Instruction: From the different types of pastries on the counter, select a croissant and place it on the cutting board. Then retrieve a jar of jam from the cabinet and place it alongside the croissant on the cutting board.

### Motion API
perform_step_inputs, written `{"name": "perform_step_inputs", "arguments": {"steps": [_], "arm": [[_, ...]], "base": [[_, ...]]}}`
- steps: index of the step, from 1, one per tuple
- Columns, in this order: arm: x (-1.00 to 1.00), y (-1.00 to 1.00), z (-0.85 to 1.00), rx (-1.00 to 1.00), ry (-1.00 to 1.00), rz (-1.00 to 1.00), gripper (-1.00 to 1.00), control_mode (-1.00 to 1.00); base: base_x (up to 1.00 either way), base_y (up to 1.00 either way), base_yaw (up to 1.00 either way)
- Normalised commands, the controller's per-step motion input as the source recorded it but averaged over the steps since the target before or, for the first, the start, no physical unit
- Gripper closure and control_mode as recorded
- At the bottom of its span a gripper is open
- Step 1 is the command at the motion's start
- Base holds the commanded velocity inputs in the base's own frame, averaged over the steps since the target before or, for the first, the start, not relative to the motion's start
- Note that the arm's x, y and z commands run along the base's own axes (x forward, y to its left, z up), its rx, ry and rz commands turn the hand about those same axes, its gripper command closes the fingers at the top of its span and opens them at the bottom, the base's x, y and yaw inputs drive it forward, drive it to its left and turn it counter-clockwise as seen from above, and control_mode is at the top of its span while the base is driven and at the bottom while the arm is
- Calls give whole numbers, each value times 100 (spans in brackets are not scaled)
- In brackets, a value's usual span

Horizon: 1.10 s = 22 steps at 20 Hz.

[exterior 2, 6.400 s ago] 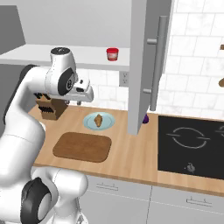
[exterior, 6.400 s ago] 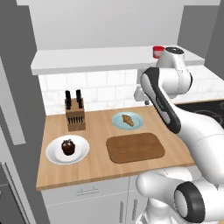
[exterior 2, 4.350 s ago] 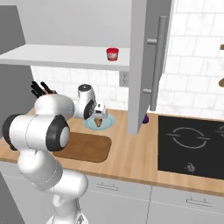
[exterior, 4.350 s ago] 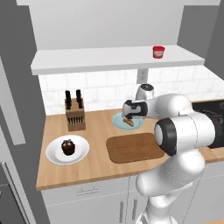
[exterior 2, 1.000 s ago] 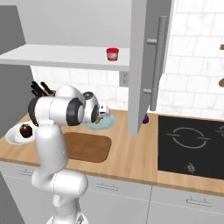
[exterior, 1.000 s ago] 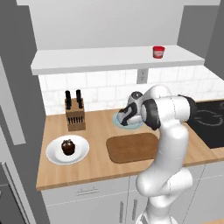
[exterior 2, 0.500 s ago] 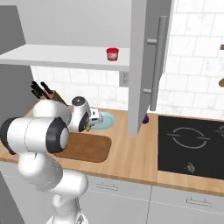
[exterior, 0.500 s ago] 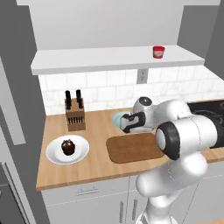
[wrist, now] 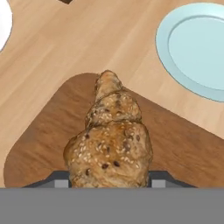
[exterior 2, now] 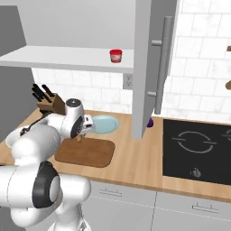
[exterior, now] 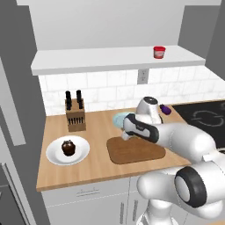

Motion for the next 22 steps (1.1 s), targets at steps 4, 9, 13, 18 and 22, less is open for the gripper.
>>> {"name": "perform_step_inputs", "arguments": {"steps": [4, 9, 13, 18, 22], "arm": [[0, 23, -5, -1, 2, 8, 100, -100], [0, 13, -76, -11, -1, 13, 100, -100], [-11, 2, -77, -4, -20, 15, 100, -100], [-4, 0, -8, 0, -11, 4, 100, -100], [-1, 3, -5, 0, 0, 0, -100, -100]], "base": [[0, 0, 0], [0, 0, 0], [0, 0, 0], [0, 0, 0], [0, 0, 0]]}}
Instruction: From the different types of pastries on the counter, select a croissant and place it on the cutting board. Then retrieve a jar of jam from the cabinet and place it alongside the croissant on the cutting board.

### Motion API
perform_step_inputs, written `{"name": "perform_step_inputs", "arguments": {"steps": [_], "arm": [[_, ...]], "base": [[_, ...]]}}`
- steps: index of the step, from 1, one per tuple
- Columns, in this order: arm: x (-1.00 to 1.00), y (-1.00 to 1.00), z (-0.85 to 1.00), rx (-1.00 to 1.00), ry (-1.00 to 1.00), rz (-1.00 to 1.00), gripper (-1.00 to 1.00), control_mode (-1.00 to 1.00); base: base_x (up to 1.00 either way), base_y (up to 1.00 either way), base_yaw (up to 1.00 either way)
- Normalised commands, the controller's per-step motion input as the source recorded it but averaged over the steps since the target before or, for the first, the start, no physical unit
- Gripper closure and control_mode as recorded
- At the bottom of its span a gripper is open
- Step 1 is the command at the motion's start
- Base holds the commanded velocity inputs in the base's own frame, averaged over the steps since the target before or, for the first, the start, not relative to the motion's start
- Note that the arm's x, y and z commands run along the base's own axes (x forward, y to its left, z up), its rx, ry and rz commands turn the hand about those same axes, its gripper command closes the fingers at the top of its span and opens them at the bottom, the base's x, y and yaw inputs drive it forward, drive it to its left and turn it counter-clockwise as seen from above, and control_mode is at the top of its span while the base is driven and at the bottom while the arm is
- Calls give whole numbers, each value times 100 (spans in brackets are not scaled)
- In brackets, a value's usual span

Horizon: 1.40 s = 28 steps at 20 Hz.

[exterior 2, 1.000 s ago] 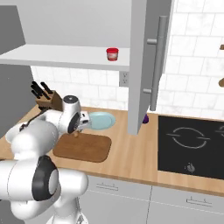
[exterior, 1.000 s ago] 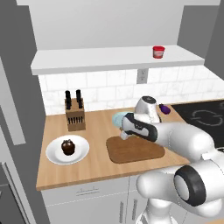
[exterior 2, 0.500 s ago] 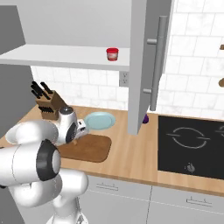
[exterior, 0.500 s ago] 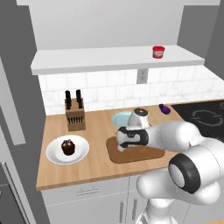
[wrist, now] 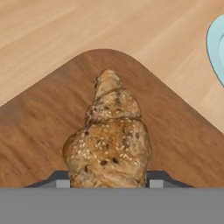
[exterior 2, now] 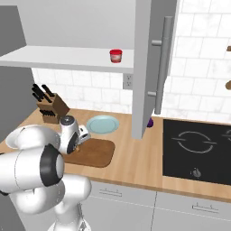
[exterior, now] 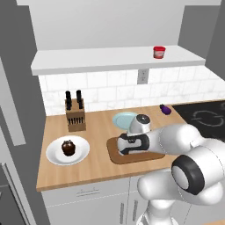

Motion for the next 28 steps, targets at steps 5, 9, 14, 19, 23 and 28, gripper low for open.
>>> {"name": "perform_step_inputs", "arguments": {"steps": [5, 9, 14, 19, 23, 28], "arm": [[0, 1, 0, 0, 0, 0, -100, -100], [-10, 0, 40, 0, 0, 0, -100, -100], [-17, -1, 93, 0, 0, 0, -100, -100], [-5, -45, 93, 1, 1, -17, -100, -100], [-12, -74, 77, 0, 5, -36, -100, -100], [-33, -48, 96, 0, 0, -33, -100, -100]], "base": [[0, 0, 0], [0, 0, 0], [0, 0, 0], [0, 0, 0], [0, 0, 0], [0, 0, 0]]}}
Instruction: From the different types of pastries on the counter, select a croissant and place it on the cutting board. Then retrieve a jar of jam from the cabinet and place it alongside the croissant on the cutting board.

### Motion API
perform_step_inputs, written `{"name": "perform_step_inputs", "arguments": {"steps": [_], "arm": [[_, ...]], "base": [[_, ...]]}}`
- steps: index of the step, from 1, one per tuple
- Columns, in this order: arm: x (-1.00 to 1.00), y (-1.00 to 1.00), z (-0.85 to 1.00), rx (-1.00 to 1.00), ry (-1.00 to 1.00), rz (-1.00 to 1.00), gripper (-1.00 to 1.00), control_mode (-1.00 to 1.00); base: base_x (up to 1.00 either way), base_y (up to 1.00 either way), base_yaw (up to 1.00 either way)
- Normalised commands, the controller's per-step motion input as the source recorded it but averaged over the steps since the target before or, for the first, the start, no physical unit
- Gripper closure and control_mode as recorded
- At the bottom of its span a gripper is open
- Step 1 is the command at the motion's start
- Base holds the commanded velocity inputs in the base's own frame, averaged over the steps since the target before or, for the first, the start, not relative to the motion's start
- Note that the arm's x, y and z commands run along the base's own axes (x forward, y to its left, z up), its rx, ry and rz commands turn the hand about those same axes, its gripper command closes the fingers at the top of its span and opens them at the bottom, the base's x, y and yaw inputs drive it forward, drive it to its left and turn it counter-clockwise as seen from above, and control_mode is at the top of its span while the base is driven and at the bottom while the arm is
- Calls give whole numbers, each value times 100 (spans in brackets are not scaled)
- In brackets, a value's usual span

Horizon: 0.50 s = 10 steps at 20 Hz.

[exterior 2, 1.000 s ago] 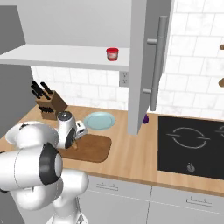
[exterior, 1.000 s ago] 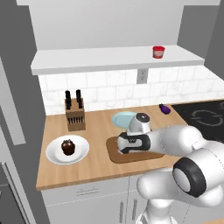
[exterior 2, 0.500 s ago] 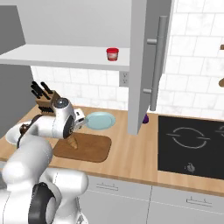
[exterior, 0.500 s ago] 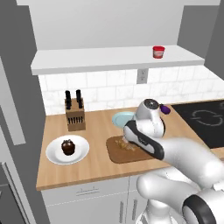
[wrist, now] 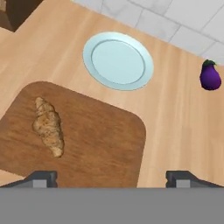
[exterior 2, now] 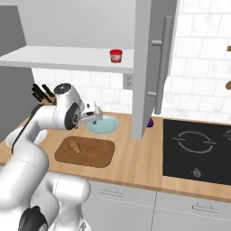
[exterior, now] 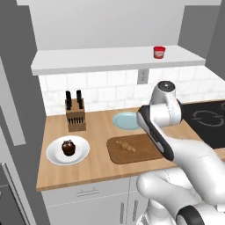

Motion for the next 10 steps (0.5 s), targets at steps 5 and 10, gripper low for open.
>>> {"name": "perform_step_inputs", "arguments": {"steps": [5, 10], "arm": [[-37, -41, 100, 8, -9, -26, -100, -100], [-11, -55, 100, 24, -22, -20, -100, -100]], "base": [[0, 0, 0], [0, 0, 0]]}}
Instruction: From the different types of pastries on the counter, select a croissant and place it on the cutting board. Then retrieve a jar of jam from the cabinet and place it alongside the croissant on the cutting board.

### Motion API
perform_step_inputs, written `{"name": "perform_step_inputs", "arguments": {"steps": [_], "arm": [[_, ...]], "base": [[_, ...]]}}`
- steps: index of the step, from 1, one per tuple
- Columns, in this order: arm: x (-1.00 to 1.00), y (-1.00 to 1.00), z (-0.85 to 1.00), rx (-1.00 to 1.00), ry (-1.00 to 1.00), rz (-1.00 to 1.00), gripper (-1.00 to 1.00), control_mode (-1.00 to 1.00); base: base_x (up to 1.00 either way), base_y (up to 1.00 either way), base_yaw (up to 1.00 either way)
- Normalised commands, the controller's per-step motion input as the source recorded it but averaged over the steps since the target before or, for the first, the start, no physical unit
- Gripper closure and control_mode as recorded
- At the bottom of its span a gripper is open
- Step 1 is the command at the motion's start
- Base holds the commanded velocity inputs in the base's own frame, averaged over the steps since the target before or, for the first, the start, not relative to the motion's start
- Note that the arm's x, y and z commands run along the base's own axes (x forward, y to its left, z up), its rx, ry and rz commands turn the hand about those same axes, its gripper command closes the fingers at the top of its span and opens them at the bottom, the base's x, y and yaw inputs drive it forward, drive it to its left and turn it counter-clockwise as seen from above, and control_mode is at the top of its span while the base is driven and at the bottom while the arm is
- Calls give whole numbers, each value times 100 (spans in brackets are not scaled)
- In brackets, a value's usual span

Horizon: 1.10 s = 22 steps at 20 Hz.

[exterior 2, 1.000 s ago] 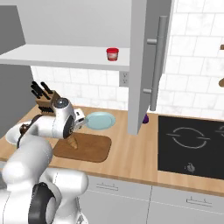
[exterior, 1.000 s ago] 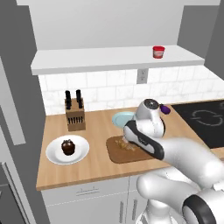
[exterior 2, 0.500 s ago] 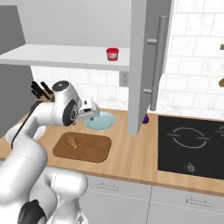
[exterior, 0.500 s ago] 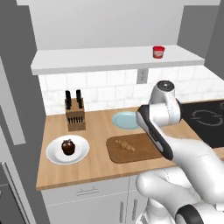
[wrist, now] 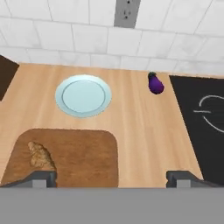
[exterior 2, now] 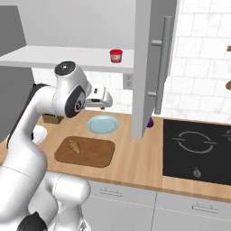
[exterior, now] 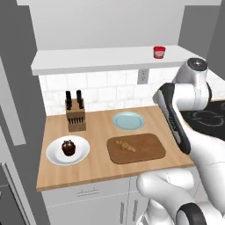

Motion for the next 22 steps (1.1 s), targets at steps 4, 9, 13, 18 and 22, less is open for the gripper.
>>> {"name": "perform_step_inputs", "arguments": {"steps": [4, 9, 13, 18, 22], "arm": [[0, -58, 100, 21, -46, -2, -100, -100], [-1, -18, 56, 3, -37, -1, -100, -100], [-10, 6, 13, -13, -20, 0, -100, -100], [-1, 7, 35, -29, -19, -8, -100, -100], [25, 21, 56, -14, -2, -14, -100, -100]], "base": [[0, 0, 0], [0, 0, 0], [0, 0, 0], [0, 0, 0], [0, 0, 0]]}}
